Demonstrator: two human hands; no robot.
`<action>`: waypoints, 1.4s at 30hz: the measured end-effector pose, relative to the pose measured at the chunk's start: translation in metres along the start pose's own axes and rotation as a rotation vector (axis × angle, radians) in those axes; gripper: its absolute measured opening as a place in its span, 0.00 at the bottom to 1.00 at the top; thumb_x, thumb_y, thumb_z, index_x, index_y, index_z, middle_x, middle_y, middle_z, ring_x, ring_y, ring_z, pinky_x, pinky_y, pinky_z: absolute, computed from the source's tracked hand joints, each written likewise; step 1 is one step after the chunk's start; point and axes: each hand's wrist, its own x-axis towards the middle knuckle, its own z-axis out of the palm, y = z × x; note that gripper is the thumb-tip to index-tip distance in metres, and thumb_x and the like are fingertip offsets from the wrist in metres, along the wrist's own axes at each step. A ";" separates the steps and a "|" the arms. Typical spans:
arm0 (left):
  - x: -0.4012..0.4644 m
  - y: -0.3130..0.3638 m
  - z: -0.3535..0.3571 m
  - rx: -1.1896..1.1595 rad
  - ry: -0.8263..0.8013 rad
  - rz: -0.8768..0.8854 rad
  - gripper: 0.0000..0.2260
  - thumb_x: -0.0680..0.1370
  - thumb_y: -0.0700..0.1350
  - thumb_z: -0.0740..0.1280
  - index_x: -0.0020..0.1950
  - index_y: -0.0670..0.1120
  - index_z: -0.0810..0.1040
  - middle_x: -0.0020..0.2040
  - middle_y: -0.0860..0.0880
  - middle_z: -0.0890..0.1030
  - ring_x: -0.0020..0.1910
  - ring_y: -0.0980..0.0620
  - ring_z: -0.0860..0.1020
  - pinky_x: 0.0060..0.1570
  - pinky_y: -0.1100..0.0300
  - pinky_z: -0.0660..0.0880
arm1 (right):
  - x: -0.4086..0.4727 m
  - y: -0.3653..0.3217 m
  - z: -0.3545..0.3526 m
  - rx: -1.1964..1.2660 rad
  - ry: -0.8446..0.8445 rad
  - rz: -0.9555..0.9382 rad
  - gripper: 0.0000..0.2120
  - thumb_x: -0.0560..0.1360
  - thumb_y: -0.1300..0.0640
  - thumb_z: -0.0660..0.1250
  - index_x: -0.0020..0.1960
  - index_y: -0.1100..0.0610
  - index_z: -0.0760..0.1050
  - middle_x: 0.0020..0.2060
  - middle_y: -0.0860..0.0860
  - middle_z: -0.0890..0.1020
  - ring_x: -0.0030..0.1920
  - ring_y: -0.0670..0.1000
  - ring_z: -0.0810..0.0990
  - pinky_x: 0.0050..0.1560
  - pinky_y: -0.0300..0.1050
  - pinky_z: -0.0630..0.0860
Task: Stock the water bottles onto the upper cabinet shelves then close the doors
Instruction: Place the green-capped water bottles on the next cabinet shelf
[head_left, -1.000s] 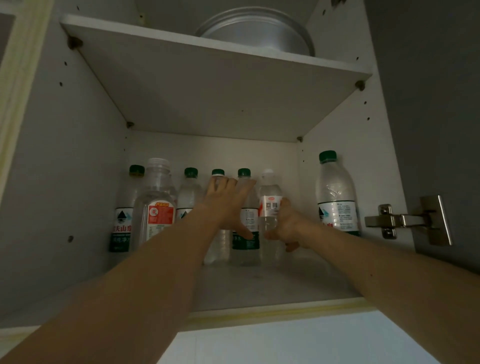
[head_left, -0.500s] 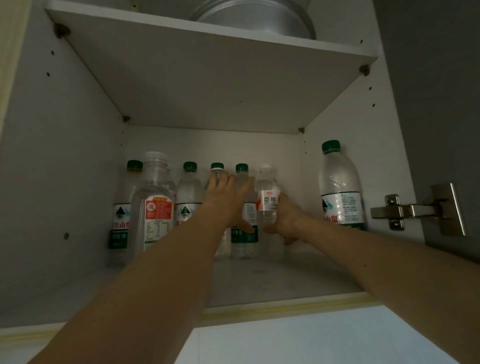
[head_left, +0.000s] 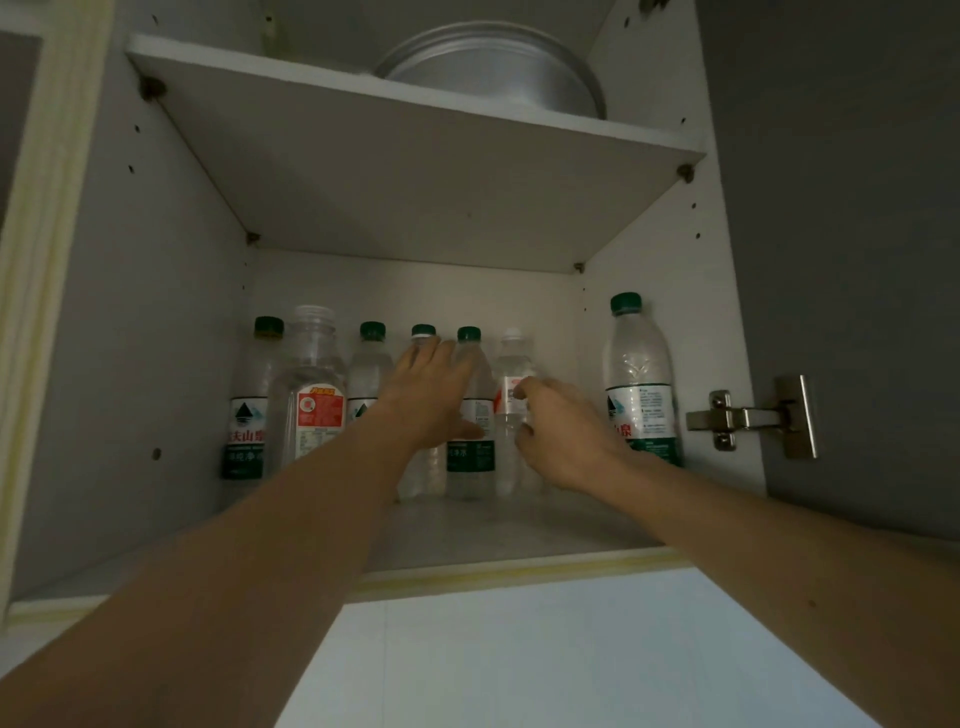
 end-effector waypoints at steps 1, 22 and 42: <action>-0.003 0.004 -0.007 -0.019 0.018 0.005 0.46 0.72 0.66 0.71 0.80 0.48 0.53 0.79 0.41 0.58 0.79 0.40 0.54 0.78 0.43 0.53 | -0.004 -0.002 -0.007 -0.014 0.062 -0.046 0.17 0.78 0.61 0.66 0.66 0.58 0.72 0.60 0.56 0.76 0.55 0.57 0.78 0.53 0.51 0.78; -0.113 -0.021 -0.062 -0.399 0.360 -0.508 0.46 0.70 0.51 0.79 0.79 0.47 0.54 0.76 0.38 0.56 0.71 0.35 0.61 0.66 0.40 0.69 | 0.013 0.011 -0.068 -0.075 0.062 0.622 0.51 0.72 0.58 0.76 0.80 0.58 0.42 0.68 0.65 0.70 0.65 0.66 0.72 0.57 0.56 0.77; -0.118 -0.031 -0.054 -0.378 0.240 -0.482 0.48 0.73 0.51 0.77 0.81 0.52 0.47 0.79 0.39 0.48 0.76 0.34 0.55 0.67 0.36 0.67 | 0.011 0.018 -0.036 0.271 -0.047 0.523 0.32 0.72 0.52 0.77 0.68 0.59 0.66 0.55 0.55 0.78 0.50 0.55 0.78 0.37 0.43 0.72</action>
